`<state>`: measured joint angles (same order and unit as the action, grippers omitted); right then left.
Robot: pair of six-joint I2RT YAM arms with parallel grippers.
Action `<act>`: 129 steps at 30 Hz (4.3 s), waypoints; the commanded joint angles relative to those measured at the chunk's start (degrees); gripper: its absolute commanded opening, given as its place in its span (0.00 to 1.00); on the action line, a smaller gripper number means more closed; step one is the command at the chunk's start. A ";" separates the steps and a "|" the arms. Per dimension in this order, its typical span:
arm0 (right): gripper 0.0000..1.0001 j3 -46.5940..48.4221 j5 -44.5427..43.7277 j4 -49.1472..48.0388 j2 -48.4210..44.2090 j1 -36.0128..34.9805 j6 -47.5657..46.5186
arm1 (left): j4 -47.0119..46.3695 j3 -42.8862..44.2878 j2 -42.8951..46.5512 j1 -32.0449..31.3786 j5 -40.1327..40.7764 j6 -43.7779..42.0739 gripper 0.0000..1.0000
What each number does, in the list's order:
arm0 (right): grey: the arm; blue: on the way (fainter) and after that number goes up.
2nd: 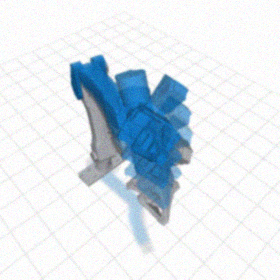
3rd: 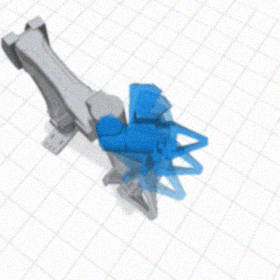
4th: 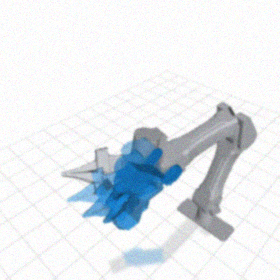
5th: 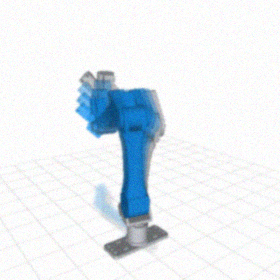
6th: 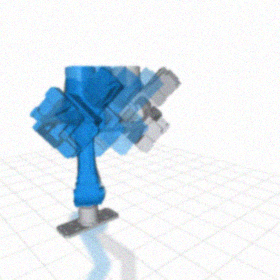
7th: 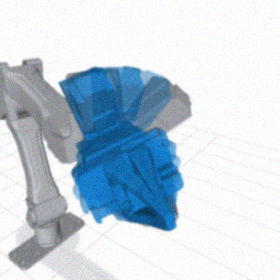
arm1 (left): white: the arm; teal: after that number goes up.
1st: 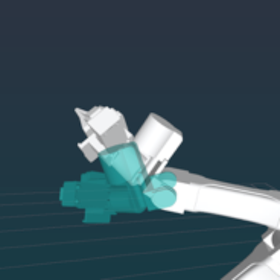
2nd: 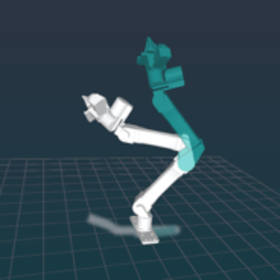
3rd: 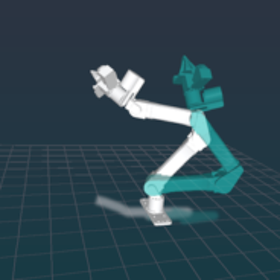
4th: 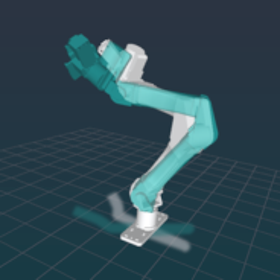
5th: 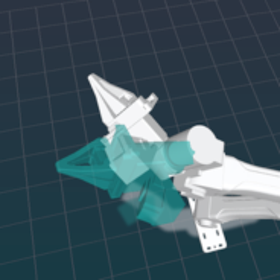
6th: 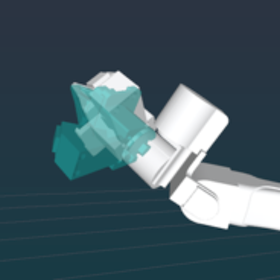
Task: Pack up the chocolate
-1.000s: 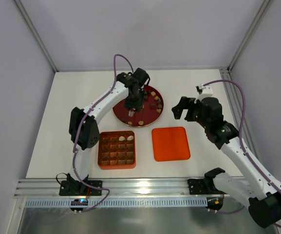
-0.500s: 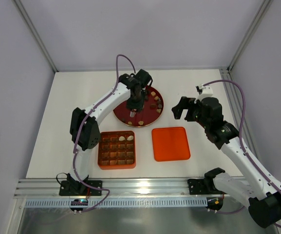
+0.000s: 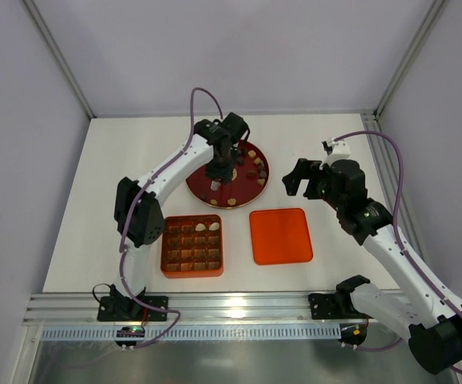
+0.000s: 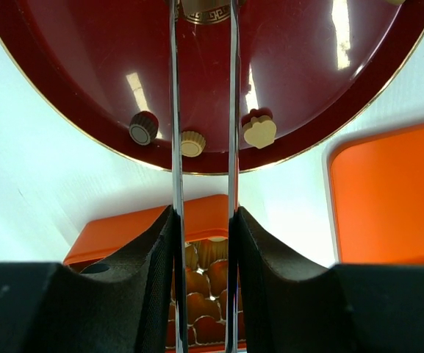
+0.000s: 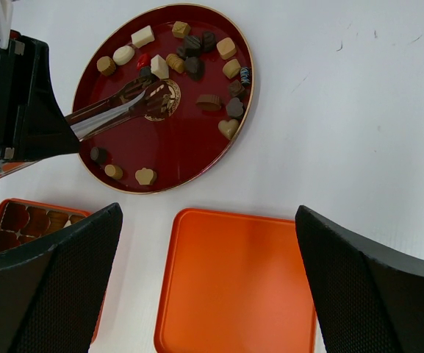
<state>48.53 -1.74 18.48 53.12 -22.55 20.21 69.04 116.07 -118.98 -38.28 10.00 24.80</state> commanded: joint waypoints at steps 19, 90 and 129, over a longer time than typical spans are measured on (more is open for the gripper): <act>1.00 0.51 0.24 -2.40 -0.39 -0.31 -0.17 | 4.00 5.48 5.16 0.40 -1.82 -2.74 0.34; 1.00 1.21 3.85 -5.65 5.50 -0.39 0.71 | 8.66 -43.65 54.73 0.49 -3.58 6.76 0.38; 1.00 1.65 4.20 -5.56 5.50 -0.39 0.71 | 6.64 -41.45 51.92 0.49 -3.41 5.44 0.41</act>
<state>48.53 1.96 15.03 58.65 -22.55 20.93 76.99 72.49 -66.89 -38.06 6.33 30.94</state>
